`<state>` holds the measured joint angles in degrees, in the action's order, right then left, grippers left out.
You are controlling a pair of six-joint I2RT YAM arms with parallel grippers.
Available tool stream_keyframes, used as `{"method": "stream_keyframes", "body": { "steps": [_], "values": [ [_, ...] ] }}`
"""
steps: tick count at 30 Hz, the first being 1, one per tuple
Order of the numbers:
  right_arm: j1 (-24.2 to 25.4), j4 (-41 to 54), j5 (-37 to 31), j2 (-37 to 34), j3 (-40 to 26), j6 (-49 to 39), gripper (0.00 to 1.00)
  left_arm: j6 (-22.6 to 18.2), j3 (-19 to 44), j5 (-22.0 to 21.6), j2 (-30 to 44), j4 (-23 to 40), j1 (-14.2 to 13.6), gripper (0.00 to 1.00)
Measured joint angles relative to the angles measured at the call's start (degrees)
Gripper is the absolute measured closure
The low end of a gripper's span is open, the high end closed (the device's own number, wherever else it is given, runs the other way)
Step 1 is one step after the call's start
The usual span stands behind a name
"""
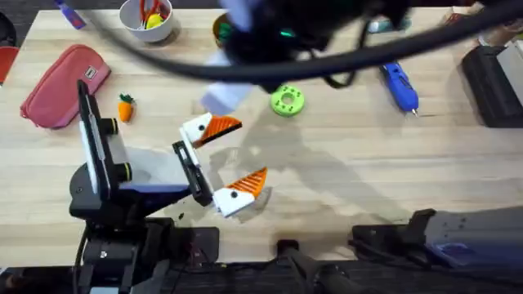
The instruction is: Pick up the gripper from the table and insert it into the empty holder that is missing its gripper. Then pick up a screw, insert it into the mounting hole, and use the screwdriver to tighten it. Finally, clean up the table by picking up the vegetable and placing it into the bucket.
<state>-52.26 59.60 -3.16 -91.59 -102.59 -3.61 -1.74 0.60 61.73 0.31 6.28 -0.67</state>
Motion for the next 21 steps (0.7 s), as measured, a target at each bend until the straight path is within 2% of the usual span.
{"method": "stream_keyframes", "body": {
  "steps": [6, 11, 21],
  "values": [
    [8.11, -0.77, -0.01, 10.17, 13.11, 6.65, 0.057, 0.00, 0.00, 0.00, -0.01, 0.00, 0.00, 0.001],
    [14.13, -0.95, -0.02, 15.73, 19.86, 10.95, 0.056, 0.00, 0.00, 0.00, -0.02, 0.00, 0.00, 0.001],
    [19.56, -4.85, -0.01, 23.97, 29.57, 16.09, 0.041, 0.00, 0.00, 0.00, 0.00, 0.00, -0.02, 0.001]
  ]
}}
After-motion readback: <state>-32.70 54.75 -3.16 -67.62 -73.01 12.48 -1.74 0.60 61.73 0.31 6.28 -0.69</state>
